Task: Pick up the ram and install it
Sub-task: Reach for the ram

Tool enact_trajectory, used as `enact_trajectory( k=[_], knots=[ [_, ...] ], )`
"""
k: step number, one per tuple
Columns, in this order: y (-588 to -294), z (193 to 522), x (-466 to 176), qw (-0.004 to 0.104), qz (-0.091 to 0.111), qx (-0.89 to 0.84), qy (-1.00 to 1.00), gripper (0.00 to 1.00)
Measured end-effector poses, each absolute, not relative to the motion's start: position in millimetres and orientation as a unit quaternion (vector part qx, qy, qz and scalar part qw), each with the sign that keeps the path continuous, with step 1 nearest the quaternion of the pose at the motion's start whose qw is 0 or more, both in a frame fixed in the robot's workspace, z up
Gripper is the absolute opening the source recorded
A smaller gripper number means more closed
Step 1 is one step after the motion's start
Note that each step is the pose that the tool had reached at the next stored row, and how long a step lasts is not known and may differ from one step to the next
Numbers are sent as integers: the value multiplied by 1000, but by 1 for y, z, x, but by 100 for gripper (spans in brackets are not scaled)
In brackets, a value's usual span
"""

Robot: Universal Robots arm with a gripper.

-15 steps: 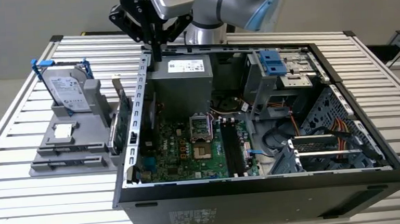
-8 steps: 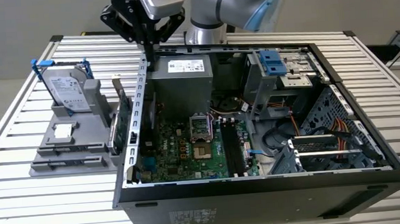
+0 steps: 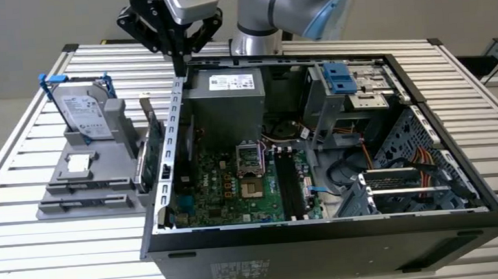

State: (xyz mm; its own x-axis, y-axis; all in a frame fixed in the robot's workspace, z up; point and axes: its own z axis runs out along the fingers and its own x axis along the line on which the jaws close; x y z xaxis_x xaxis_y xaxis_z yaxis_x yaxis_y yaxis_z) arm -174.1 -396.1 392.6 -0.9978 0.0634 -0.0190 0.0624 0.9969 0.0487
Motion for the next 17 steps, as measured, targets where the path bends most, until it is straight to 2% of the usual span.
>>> enact_trajectory(
  k=[17],
  knots=[
    [-394, 393, -197, 10, 24, 31, 999, 0]
  ],
)
